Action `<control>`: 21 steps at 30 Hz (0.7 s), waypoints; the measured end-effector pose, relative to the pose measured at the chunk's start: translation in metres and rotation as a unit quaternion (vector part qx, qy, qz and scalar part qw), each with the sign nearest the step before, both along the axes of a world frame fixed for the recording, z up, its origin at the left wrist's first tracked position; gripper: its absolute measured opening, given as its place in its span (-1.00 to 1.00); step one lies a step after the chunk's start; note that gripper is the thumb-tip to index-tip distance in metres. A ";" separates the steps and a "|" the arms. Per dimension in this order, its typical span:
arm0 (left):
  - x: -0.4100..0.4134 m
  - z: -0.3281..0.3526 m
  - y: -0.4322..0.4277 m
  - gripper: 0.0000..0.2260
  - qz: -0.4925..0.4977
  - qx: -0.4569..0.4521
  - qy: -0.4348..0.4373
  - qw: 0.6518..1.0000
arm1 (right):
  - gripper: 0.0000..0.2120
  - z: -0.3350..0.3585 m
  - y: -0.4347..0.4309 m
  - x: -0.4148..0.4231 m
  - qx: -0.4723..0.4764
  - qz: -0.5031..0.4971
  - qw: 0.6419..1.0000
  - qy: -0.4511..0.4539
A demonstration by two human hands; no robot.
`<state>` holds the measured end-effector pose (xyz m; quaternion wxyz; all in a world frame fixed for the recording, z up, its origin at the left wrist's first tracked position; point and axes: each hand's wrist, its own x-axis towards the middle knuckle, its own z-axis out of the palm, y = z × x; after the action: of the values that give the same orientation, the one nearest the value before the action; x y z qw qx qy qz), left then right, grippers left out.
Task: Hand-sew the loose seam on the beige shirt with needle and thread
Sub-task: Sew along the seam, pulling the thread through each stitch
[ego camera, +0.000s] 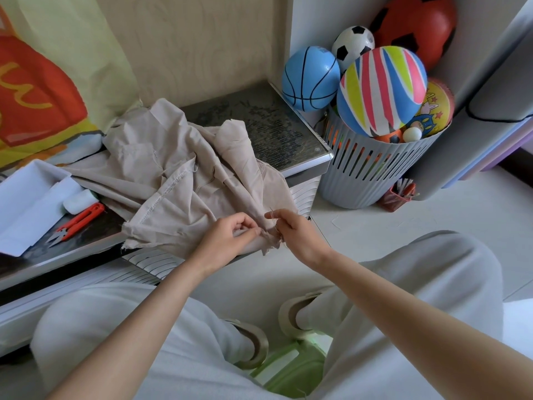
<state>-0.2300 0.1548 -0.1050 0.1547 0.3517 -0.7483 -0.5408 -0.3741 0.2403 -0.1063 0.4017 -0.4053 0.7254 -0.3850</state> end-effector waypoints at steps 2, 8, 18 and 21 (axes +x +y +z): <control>0.001 0.002 -0.001 -0.92 -0.004 -0.012 0.000 1.000 | -0.72 0.004 0.000 -0.008 0.016 0.021 0.999 0.020; 0.006 0.004 -0.007 -0.90 -0.012 -0.048 -0.024 0.998 | -0.78 0.018 0.001 -0.041 0.165 0.183 0.949 0.194; 0.000 -0.002 -0.007 -0.89 -0.024 -0.108 -0.097 0.989 | -0.87 0.031 0.003 -0.066 0.217 0.177 0.930 0.239; -0.002 -0.002 -0.005 -0.86 -0.031 -0.105 -0.110 0.988 | -0.79 0.033 0.004 -0.065 0.121 0.078 0.963 0.226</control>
<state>-0.2317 0.1496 -0.1072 0.0910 0.3674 -0.8238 -0.4219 -0.4390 0.2444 -0.0731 0.3024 -0.4858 0.8044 -0.1600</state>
